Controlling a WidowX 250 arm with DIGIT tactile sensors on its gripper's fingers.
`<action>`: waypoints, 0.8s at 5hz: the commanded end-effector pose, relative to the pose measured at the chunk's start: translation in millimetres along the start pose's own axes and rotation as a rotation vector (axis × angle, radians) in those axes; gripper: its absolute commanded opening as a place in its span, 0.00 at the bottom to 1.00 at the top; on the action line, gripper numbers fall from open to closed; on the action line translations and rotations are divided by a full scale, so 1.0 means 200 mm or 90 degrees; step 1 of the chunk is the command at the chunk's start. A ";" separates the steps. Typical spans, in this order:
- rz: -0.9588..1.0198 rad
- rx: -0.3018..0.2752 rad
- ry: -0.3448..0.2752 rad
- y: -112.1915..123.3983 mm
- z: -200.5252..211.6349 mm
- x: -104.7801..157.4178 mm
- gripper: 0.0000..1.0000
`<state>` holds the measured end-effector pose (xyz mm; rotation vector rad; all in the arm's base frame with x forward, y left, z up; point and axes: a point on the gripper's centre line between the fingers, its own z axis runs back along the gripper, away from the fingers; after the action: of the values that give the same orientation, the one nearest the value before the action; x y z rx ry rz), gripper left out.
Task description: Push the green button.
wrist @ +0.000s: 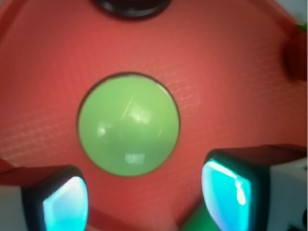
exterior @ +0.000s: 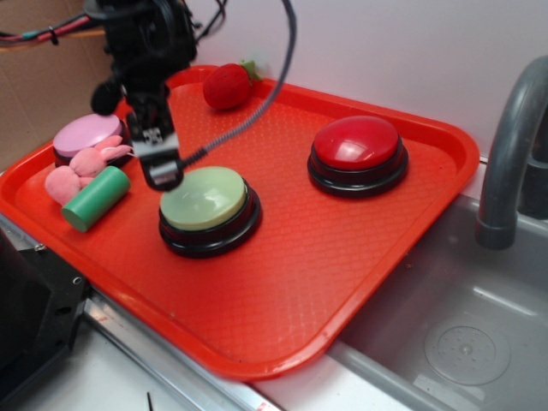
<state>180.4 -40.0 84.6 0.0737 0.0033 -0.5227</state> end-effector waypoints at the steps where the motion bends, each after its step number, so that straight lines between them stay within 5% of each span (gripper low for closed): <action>1: -0.005 -0.014 -0.019 0.00 -0.15 0.00 1.00; 4: 0.012 -0.028 -0.024 -0.02 -0.19 0.03 1.00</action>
<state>180.2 -38.7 46.2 0.0202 0.0019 -0.5122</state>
